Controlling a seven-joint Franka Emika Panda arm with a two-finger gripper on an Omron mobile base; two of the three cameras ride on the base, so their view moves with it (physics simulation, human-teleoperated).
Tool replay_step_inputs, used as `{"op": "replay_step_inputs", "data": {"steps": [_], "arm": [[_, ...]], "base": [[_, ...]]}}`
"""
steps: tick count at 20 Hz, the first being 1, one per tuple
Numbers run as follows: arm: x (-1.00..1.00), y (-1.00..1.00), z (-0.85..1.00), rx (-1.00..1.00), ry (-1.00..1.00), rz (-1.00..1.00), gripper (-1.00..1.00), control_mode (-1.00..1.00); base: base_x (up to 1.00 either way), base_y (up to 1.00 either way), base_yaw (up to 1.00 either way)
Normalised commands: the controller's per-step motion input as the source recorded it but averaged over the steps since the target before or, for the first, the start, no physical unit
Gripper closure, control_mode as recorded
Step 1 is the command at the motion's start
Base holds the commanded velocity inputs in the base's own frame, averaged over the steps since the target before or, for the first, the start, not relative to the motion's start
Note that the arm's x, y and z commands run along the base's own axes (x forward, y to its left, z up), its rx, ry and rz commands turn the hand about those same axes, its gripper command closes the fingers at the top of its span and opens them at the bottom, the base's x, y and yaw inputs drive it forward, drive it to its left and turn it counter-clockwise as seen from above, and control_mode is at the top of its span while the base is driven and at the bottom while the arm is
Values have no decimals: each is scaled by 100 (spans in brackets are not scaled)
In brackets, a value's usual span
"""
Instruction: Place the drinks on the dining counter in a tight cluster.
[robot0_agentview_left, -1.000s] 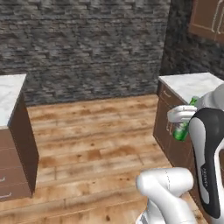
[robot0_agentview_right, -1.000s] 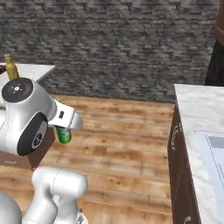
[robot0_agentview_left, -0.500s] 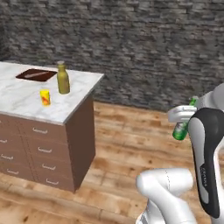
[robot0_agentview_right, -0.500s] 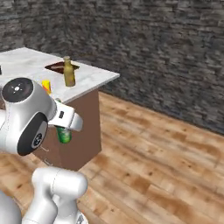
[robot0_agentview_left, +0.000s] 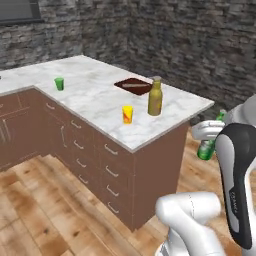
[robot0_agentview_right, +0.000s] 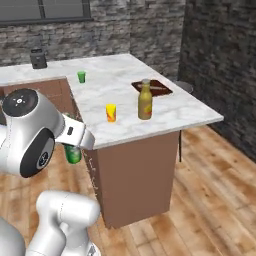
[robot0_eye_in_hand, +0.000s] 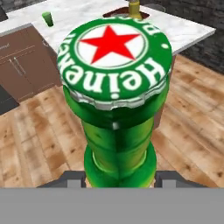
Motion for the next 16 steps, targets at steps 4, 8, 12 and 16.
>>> {"op": "replay_step_inputs", "data": {"steps": [4,8,12,16], "arm": [[0,0,0,0,0,0,100,100],[0,0,0,0,0,0,100,100],[0,0,0,0,0,0,100,100],[0,0,0,0,0,0,100,100]], "base": [[53,-98,47],[24,-100,11],[45,-100,4],[100,-98,10]]}}
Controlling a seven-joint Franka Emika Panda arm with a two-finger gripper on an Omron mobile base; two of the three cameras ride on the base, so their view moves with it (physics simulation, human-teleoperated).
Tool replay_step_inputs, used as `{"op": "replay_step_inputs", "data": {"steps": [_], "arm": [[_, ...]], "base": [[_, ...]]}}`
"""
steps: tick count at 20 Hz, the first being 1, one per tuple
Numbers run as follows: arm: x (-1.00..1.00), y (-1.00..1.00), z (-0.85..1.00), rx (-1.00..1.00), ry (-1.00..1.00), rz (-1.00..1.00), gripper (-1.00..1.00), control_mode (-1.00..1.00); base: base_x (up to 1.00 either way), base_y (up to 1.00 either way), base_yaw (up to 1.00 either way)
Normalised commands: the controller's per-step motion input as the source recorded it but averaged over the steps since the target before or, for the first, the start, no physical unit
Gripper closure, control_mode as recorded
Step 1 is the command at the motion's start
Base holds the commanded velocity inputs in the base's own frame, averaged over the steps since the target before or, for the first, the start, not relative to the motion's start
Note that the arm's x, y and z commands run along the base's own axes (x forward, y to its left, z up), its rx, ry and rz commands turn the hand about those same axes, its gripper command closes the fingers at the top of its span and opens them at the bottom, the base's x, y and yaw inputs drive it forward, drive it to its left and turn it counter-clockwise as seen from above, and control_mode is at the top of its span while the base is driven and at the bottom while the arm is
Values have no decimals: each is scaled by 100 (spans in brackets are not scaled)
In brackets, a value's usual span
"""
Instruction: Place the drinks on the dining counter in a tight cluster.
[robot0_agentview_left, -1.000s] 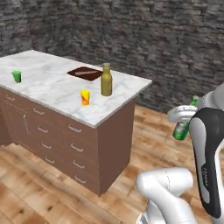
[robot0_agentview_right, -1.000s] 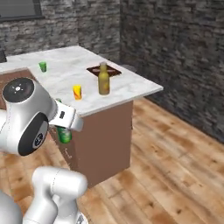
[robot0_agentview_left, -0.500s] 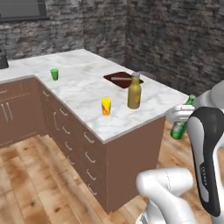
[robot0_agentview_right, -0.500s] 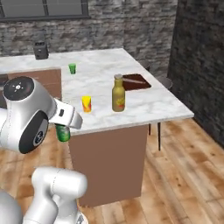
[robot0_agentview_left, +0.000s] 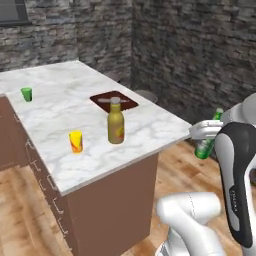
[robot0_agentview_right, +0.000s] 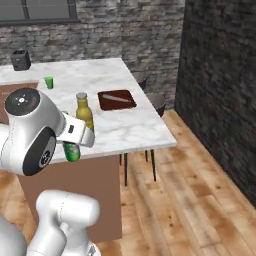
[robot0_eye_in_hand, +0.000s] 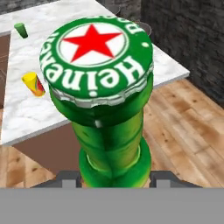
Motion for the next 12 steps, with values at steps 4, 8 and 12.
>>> {"op": "replay_step_inputs", "data": {"steps": [4,8,12], "arm": [[0,0,0,0,0,0,100,100],[0,0,0,0,0,0,100,100],[0,0,0,0,0,0,100,100]], "base": [[100,-59,46],[99,-41,65],[59,-35,44]]}}
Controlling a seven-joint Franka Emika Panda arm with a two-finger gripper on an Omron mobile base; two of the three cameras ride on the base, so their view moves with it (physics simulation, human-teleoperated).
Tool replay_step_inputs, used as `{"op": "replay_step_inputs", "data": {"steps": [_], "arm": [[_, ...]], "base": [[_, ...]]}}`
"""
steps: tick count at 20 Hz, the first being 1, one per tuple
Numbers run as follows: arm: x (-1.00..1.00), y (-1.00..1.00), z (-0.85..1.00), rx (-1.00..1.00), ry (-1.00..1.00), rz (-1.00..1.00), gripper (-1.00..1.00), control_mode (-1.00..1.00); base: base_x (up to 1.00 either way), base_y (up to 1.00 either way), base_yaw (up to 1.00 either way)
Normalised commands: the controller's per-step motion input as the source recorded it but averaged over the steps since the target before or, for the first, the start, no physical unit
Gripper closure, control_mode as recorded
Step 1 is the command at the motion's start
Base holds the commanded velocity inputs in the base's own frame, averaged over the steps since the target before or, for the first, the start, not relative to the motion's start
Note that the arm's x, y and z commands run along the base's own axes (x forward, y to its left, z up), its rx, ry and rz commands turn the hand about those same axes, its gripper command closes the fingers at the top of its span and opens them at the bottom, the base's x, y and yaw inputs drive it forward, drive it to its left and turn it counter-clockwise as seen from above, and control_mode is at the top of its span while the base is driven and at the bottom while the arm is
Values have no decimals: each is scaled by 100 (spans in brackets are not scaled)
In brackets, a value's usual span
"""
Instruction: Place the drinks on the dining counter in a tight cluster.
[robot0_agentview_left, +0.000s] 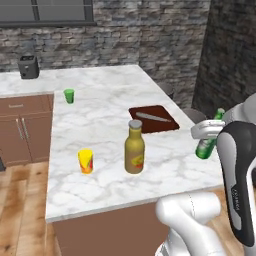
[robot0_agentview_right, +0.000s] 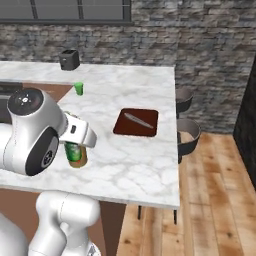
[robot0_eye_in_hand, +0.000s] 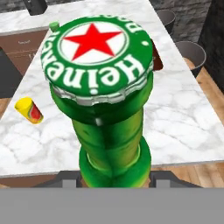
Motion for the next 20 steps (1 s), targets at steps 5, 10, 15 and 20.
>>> {"op": "replay_step_inputs", "data": {"steps": [5,10,15,20], "arm": [[0,0,0,0,0,0,100,100],[0,0,0,0,0,0,100,100],[0,0,0,0,0,0,100,100],[17,0,0,0,0,3,100,-100]], "base": [[35,-3,5],[0,0,0],[1,0,0],[0,0,0]]}}
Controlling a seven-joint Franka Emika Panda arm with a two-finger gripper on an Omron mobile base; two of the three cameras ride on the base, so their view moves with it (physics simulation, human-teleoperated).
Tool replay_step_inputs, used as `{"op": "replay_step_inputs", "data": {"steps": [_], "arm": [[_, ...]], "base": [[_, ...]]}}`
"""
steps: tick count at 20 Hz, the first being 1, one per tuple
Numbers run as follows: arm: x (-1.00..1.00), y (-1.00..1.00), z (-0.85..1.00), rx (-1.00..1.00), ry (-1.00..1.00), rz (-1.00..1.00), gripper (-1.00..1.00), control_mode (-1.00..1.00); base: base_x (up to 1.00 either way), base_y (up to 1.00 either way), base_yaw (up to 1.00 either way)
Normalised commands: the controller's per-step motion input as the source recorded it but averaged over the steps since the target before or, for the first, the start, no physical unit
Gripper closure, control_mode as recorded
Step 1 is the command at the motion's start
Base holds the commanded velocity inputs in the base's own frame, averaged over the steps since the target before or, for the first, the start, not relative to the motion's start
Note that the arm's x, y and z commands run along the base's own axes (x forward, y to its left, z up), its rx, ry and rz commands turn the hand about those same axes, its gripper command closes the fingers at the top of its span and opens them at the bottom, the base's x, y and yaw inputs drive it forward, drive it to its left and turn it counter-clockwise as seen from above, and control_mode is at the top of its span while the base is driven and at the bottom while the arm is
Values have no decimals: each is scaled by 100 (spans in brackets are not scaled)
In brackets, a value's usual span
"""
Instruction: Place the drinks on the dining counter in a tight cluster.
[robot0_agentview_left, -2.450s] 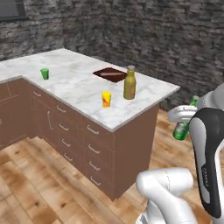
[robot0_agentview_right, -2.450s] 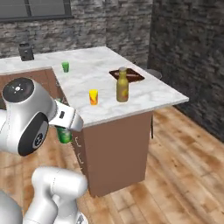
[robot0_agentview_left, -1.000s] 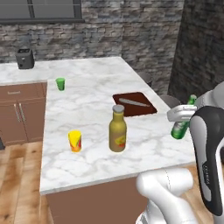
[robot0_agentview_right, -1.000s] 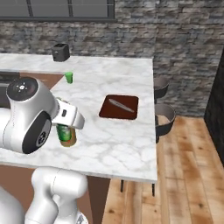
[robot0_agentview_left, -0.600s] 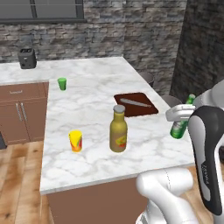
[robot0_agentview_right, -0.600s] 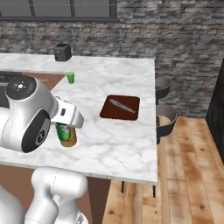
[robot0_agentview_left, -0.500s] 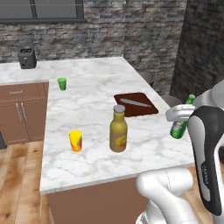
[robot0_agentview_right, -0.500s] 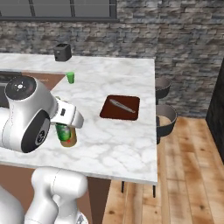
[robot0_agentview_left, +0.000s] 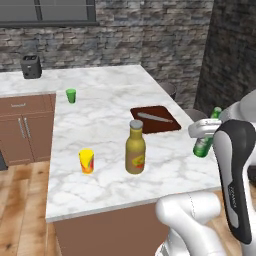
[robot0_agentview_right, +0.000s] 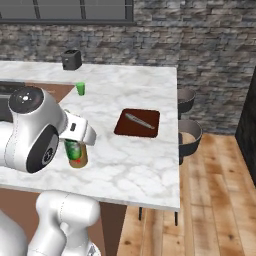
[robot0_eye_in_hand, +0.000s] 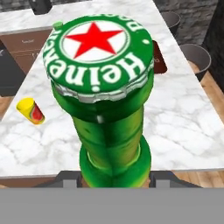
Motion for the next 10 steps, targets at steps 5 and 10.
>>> {"op": "replay_step_inputs", "data": {"steps": [5,10], "arm": [[85,0,0,0,2,18,100,-100],[97,-7,-4,0,3,29,100,-100]], "base": [[0,0,0],[0,0,0]]}}
